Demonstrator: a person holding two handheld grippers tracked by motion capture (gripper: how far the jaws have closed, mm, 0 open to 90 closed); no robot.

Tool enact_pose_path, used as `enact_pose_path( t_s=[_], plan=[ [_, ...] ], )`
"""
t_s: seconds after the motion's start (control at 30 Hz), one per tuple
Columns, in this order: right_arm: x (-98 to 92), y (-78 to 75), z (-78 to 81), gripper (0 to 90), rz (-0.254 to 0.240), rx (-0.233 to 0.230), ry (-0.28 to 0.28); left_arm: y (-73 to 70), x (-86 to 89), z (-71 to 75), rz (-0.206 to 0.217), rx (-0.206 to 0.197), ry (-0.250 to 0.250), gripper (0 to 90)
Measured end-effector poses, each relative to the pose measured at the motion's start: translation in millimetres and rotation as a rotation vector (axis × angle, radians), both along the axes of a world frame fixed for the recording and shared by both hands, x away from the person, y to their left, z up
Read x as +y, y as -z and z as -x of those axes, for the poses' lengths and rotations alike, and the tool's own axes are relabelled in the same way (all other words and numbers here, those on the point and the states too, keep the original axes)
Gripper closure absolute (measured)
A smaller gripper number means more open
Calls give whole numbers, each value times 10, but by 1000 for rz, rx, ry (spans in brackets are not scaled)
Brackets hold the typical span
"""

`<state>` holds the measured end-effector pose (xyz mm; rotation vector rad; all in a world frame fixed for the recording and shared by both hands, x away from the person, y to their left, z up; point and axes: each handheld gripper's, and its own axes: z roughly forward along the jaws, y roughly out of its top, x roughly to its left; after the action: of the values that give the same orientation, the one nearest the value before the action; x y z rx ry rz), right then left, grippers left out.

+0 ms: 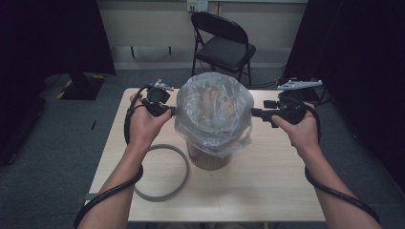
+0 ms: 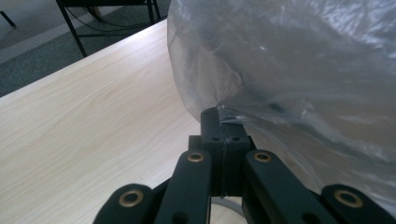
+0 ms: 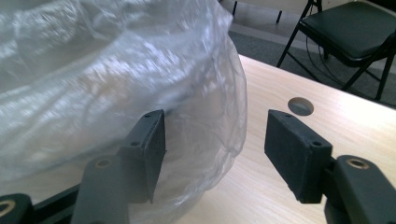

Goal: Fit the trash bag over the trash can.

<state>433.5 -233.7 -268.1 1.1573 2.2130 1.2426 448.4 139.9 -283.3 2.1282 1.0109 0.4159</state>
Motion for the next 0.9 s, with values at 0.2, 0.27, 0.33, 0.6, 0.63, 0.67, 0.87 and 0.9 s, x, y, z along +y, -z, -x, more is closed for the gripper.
enact_pose_path(
  t_s=[0.2,0.27,0.33,0.6,0.63,0.67,0.87,0.9],
  plan=[
    [60,-121,10,346,-31,-2,-18,-62,-1,32,-1,-14,-3,900],
    [94,-166,8,328,-39,-8,-23,-81,-6,34,-14,-17,2,900],
    [129,-200,-3,311,-43,-13,-18,-93,-5,30,-16,-20,5,900],
    [314,-168,-110,449,-8,30,-47,-110,-11,11,-22,-33,6,900],
    [336,-162,-121,498,0,35,-54,-109,-13,10,-17,-37,3,900],
    [353,-159,-131,533,7,33,-56,-112,-10,7,-21,-38,7,900],
    [283,-190,-206,816,8,30,-32,-111,-2,-9,-26,-46,10,900],
    [259,-203,-212,838,-12,33,-26,-108,0,-15,-30,-44,11,900]
  ],
)
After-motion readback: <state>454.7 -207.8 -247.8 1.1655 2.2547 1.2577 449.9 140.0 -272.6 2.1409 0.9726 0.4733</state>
